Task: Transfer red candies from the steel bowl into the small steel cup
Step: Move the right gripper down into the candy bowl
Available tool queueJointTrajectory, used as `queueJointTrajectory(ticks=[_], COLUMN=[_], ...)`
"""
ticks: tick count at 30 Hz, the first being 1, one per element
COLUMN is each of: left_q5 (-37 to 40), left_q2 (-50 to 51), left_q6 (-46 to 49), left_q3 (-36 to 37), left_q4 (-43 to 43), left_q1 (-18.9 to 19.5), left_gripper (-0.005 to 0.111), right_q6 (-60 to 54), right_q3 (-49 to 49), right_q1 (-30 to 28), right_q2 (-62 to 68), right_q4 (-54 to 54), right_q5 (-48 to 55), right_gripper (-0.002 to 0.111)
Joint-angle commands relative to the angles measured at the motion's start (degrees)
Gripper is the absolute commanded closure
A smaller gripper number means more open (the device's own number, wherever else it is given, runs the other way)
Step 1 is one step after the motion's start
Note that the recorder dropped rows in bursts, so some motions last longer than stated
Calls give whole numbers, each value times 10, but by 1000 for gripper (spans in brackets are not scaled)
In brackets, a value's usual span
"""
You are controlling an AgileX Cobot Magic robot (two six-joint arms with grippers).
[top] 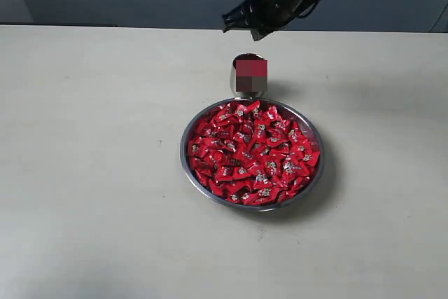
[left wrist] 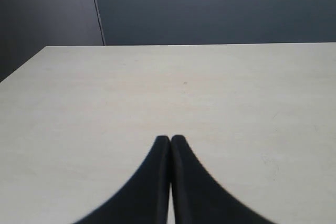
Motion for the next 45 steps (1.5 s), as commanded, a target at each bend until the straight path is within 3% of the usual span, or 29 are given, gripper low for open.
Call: queueJointTrajectory(ticks=[1, 7, 15, 22, 26, 40, 45], left_q5=[-1, -1, -1, -1, -1, -1, -1], left_q2=[-3, -3, -3, -3, -3, -3, -3], left_q6=[-1, -1, -1, -1, -1, -1, -1], left_q3=[2, 2, 2, 2, 2, 2, 2], left_q4=[1, 1, 1, 1, 1, 1, 1], left_q1=[1, 1, 1, 1, 1, 1, 1], left_gripper=[106, 106, 106, 106, 106, 106, 106], right_q6=[34, 36, -23, -234, -332, -283, -273], right_q3=[123, 300, 400, 400, 399, 232, 223], right_q1=[-1, -1, 1, 30, 62, 68, 68], right_q2=[-55, -138, -174, -174, -174, -78, -66], right_q4=[10, 28, 111, 250, 241, 137, 116], right_q5=[-99, -128, -176, -144, -139, 72, 95], right_gripper=[108, 108, 108, 108, 108, 108, 108])
